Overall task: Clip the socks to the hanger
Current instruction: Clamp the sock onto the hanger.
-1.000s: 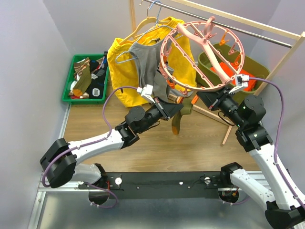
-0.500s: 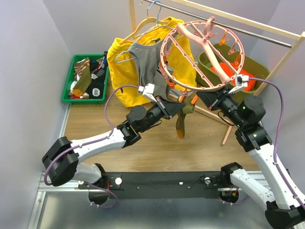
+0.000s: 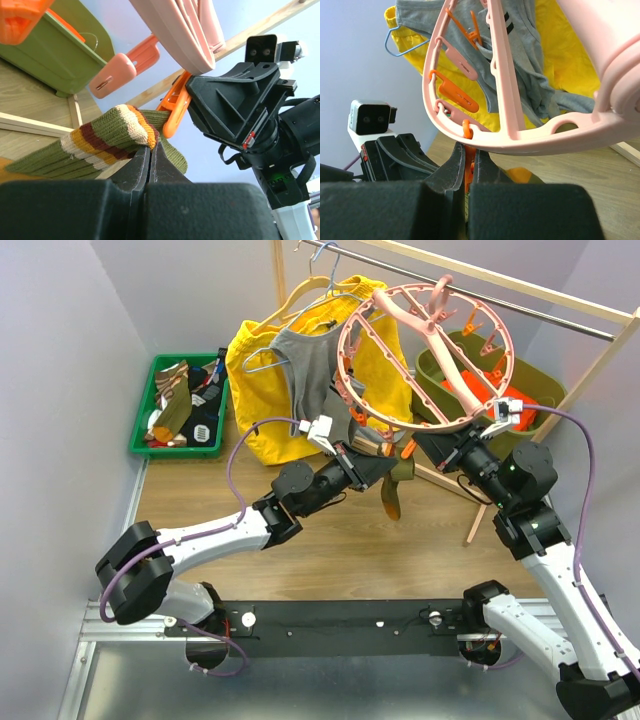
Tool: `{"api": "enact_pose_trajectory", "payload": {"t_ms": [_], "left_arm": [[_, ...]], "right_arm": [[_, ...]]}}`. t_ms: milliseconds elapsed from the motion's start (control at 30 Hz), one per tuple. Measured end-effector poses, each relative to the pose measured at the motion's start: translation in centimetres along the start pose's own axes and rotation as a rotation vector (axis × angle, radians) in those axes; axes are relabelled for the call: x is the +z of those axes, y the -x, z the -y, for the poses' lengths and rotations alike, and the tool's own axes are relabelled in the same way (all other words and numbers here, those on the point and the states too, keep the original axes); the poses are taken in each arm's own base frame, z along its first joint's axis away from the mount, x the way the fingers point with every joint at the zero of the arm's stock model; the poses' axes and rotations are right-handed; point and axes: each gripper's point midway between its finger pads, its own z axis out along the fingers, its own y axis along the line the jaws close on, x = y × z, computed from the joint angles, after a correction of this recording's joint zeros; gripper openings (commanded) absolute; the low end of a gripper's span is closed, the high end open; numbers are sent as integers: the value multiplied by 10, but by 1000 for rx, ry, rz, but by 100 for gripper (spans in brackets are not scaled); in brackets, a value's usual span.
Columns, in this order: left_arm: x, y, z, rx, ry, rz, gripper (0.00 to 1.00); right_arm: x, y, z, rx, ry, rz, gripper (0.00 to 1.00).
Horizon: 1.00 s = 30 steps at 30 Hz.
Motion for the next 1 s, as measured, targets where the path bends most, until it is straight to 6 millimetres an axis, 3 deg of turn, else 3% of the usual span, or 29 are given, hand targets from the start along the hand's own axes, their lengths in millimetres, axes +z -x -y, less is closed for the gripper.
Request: {"api": "enact_pose_trajectory", "payload": {"t_ms": [67, 200, 300, 433, 467, 500, 567, 600, 700, 833, 1000], "left_arm": [[0, 0, 2, -2, -7, 1, 0], [0, 1, 6, -6, -21, 6, 0], [0, 2, 8, -10, -29, 10, 0], [1, 1, 9, -18, -36, 7, 0], [2, 0, 9, -20, -35, 5, 2], [3, -1, 8, -21, -35, 2, 15], [4, -3, 7, -22, -33, -4, 26], [5, -5, 7, -26, -33, -8, 39], [4, -7, 8, -34, -35, -14, 55], [0, -5, 10, -23, -39, -8, 65], [-15, 8, 16, 50, -30, 27, 67]], "right_arm": [[0, 0, 0, 0, 1, 1, 7], [-1, 1, -1, 5, 1, 2, 36], [-1, 1, -1, 5, 2, 3, 49], [-3, 0, -2, 9, 3, 2, 54], [-3, 0, -1, 9, 1, 1, 57], [-3, -1, -1, 10, 1, -1, 61], [-4, -2, -1, 10, -2, -5, 64], [-4, -2, 0, 9, -3, -6, 68], [-6, -3, 0, 6, -7, -11, 74], [-10, -6, 4, -12, -27, -22, 76], [-18, 0, 3, -54, -48, -18, 76]]}}
